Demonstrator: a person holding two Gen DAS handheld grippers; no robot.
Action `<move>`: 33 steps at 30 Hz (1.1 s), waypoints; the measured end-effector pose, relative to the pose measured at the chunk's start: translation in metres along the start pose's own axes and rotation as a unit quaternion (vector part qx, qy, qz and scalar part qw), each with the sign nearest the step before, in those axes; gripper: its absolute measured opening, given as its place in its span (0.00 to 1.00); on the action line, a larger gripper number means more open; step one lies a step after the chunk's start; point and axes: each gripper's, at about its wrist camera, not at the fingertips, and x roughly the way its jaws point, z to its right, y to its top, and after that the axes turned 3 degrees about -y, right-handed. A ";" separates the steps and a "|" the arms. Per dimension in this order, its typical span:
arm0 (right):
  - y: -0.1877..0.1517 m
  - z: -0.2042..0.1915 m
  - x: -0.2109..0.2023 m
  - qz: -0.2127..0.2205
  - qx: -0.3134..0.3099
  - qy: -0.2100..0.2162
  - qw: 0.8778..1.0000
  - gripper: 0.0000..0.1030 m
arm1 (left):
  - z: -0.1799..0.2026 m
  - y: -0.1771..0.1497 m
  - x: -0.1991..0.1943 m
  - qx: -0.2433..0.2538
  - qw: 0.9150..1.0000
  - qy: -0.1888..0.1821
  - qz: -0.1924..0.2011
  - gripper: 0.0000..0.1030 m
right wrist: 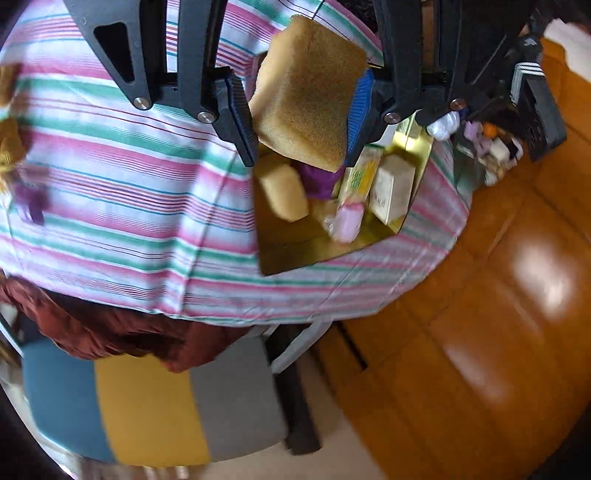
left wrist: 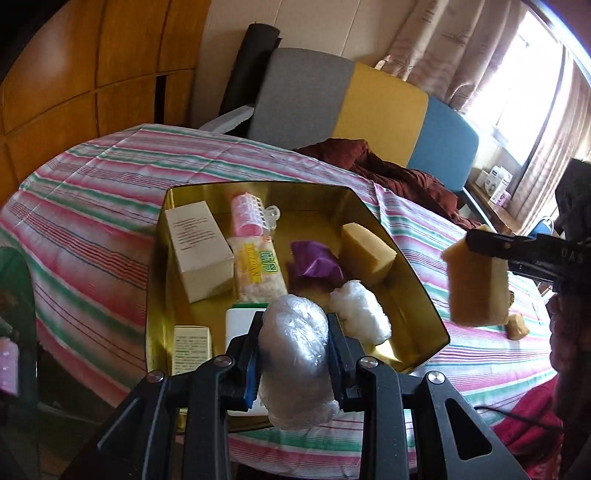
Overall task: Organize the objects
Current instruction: 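Place plastic bundle in tray with left gripper while right gripper places yellow sponge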
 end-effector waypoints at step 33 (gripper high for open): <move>-0.002 -0.004 0.047 -0.045 -0.005 -0.034 0.998 0.81 | 0.037 0.011 0.032 0.037 0.999 0.012 -0.017 0.58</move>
